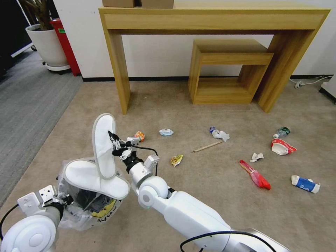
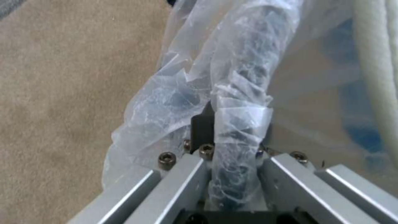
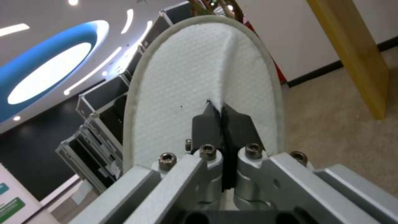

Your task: Pick up the trash bin and place the garbage on the floor into it.

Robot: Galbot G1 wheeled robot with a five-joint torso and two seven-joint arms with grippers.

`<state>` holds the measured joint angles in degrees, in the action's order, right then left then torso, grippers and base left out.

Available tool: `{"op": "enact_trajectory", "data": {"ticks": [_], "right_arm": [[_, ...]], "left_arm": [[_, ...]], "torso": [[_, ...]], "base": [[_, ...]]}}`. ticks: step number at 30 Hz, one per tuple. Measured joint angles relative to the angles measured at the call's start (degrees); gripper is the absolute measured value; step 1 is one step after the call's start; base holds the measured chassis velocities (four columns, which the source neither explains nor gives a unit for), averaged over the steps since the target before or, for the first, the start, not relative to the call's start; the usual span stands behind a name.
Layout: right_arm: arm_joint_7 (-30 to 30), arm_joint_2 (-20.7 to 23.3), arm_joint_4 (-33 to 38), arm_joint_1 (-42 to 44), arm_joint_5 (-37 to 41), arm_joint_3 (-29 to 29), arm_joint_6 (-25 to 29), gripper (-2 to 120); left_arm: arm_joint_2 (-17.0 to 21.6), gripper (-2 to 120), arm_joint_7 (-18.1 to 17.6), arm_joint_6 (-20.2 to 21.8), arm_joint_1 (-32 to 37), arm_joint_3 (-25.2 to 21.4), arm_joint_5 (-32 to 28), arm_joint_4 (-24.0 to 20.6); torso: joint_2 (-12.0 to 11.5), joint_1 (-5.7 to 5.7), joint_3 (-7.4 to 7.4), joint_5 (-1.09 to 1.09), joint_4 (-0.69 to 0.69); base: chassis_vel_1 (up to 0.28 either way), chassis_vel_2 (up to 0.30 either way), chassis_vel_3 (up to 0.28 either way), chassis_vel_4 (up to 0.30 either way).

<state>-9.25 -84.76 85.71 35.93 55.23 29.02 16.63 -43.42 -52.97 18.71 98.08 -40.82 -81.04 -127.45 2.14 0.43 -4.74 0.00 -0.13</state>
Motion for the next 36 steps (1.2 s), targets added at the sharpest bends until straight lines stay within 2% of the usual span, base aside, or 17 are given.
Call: {"op": "enact_trajectory", "data": {"ticks": [24, 36], "right_arm": [[0.1, -0.8, -2.0, -0.7, 0.8, 0.7, -0.4, 0], [-0.6, -1.6, -2.5, -0.6, 0.4, 1.2, -0.6, 0]], "left_arm": [[0.3, 0, -0.3, 0.0, -1.9, 1.1, -1.1, 0.9], [0.8, 0, -0.5, -0.1, -1.9, 0.9, -2.0, -0.2]], "torso": [[0.0, 0.0, 0.0, -0.01, 0.0], [0.0, 0.0, 0.0, 0.0, 0.0]], "base": [[0.0, 0.0, 0.0, 0.0], [0.0, 0.0, 0.0, 0.0]]}}
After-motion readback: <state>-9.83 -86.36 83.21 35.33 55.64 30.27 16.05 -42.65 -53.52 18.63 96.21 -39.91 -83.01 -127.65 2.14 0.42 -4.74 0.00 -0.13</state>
